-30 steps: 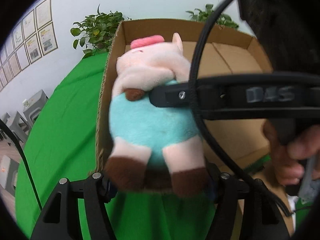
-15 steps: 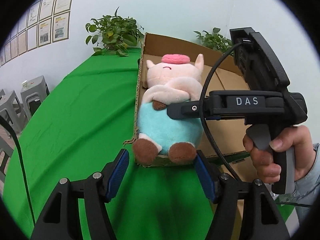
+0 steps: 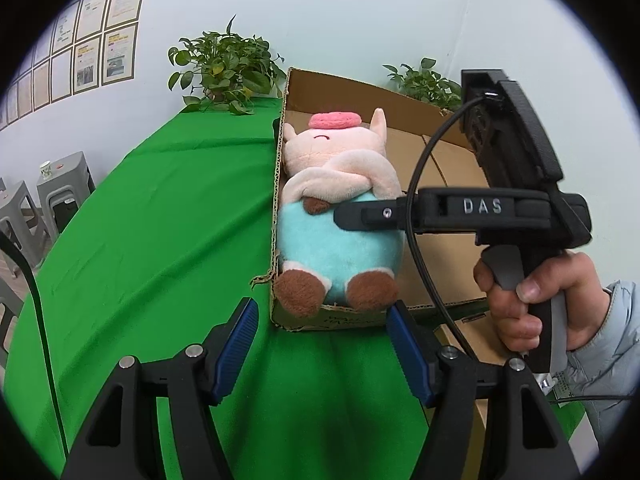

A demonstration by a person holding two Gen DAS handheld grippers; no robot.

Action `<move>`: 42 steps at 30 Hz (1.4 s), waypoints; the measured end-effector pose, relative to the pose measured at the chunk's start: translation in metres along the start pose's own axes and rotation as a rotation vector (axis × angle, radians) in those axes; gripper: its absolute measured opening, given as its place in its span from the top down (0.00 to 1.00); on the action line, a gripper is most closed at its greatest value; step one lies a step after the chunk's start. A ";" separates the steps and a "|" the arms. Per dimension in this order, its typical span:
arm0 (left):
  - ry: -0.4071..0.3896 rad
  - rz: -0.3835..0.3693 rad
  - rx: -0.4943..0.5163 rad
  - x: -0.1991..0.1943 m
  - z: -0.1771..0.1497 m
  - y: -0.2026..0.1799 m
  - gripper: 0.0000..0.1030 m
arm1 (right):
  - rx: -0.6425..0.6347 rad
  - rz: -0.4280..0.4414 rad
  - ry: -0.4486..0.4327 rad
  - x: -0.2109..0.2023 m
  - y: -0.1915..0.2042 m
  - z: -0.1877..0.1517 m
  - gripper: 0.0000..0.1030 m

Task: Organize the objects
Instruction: 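Carry the plush pig with the right gripper into the open cardboard box, then lower the plush pig into the box corner and open the right gripper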

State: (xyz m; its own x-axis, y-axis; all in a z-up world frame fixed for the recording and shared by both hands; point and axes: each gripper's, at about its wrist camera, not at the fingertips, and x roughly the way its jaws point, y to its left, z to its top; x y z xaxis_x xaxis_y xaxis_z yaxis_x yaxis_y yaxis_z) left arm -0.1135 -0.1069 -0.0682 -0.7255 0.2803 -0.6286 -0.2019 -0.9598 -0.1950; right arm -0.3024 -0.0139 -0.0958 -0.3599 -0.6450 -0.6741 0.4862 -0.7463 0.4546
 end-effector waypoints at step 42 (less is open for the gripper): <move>-0.034 0.045 -0.061 -0.040 -0.027 0.017 0.36 | 0.078 -0.122 0.041 0.024 0.058 -0.013 0.13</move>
State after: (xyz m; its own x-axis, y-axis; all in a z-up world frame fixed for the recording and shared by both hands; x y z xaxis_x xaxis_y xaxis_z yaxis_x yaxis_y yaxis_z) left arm -0.0700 -0.1341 -0.0662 -0.7549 0.2355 -0.6121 -0.1289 -0.9684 -0.2135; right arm -0.2728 -0.0701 -0.0932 -0.3789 -0.5429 -0.7495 0.3771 -0.8301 0.4107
